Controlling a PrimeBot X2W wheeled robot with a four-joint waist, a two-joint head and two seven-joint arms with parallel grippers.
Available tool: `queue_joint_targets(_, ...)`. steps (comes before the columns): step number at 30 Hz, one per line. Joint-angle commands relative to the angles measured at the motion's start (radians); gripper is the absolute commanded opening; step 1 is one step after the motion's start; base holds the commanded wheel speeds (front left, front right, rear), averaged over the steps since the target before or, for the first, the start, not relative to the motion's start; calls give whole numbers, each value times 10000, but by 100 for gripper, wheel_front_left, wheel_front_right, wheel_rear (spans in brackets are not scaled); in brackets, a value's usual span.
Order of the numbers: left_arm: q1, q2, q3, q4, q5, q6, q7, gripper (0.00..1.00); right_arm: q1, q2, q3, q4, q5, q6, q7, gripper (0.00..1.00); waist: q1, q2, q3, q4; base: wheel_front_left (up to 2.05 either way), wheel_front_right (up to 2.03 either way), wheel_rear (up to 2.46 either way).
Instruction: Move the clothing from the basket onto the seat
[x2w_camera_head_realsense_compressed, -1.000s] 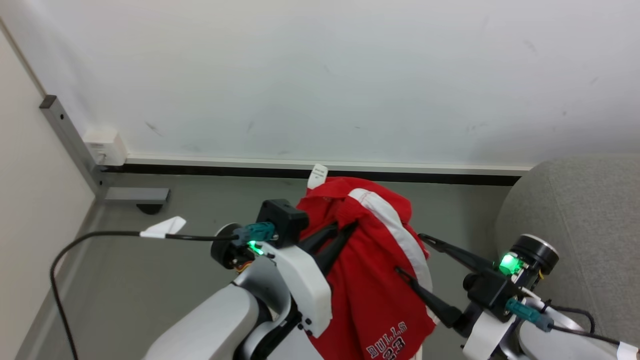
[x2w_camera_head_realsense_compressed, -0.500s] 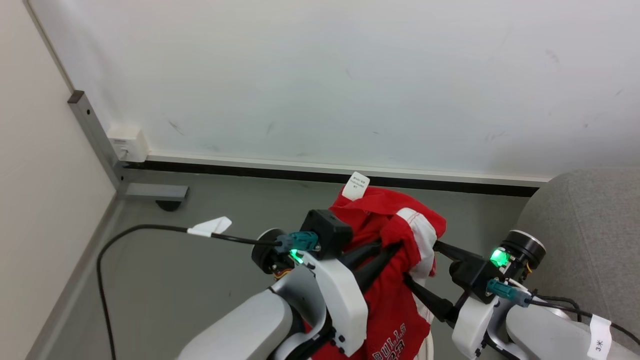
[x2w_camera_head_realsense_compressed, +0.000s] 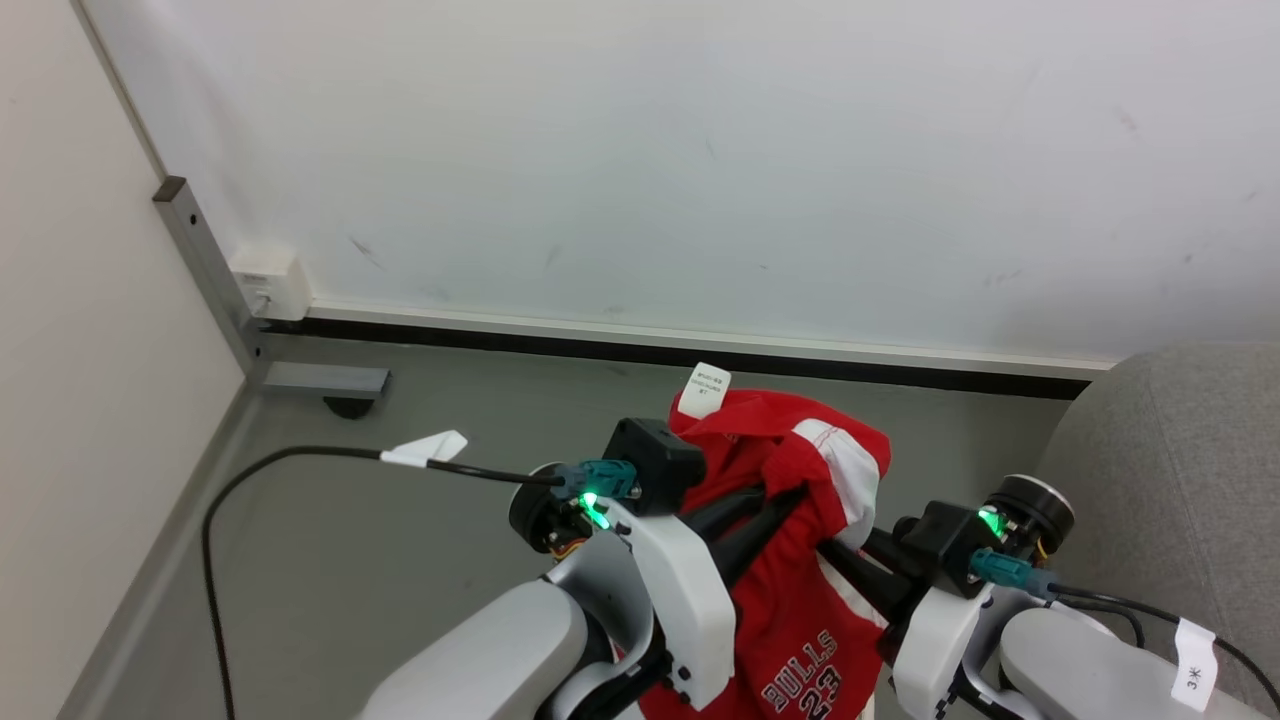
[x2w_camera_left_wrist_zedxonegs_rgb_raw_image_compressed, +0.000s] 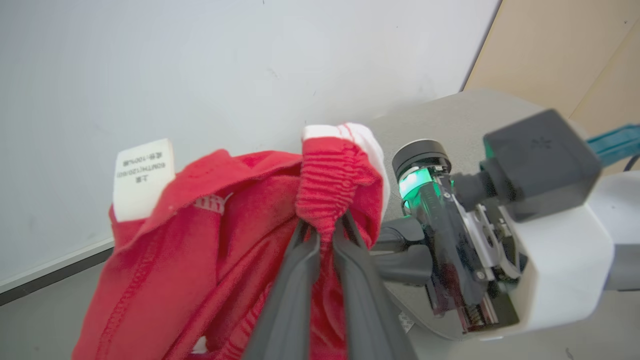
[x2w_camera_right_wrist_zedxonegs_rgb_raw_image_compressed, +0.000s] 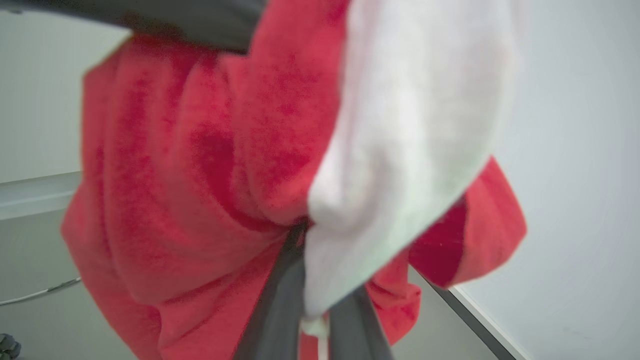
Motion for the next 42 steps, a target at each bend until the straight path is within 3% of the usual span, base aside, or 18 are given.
queue_joint_targets(1, -65, 71, 56, 30, -36, 23, -88, 0, -127, -131, -126, -119, 31, -25, 1, 0, 0, -1, 23, -28, 0, 0, 0)
queue_joint_targets(11, 128, 258, 197, 391, -47, 213, -319, 0, 308, -396, -994, -699, 244, -25, 0, 0, 0, -1, 124, -205, 0, 0, 0)
queue_joint_targets(12, 145, 272, 231, 460, -23, 272, -390, 7, 330, -405, -1084, -758, 269, -25, 0, 0, 0, -1, 129, -215, 0, 0, 0)
queue_joint_targets(13, 173, 262, 298, 521, -13, 339, -474, 32, 353, -427, -1171, -780, 247, -25, 0, 0, 0, -1, 133, -222, 0, 0, 0)
queue_joint_targets(14, 187, 241, 327, 595, 7, 374, -545, 72, 383, -446, -1260, -787, 198, -25, 0, 0, 0, -1, 139, -224, 0, 0, 0)
queue_joint_targets(15, 217, 220, 332, 664, 22, 429, -602, 100, 417, -453, -1353, -797, 166, -25, 0, 0, 0, -1, 142, -221, 0, 0, 0)
queue_joint_targets(33, 385, 62, 209, 1156, 50, 580, -1044, 100, 886, -409, -2582, -890, -286, -25, -2, 0, 0, -1, 243, 26, 0, 0, 0)
queue_joint_targets(42, 446, 109, 209, 982, 10, 644, -1136, 100, 972, -655, -3355, -1107, -466, -25, 0, 0, 0, -1, 348, -549, 0, 0, 0)
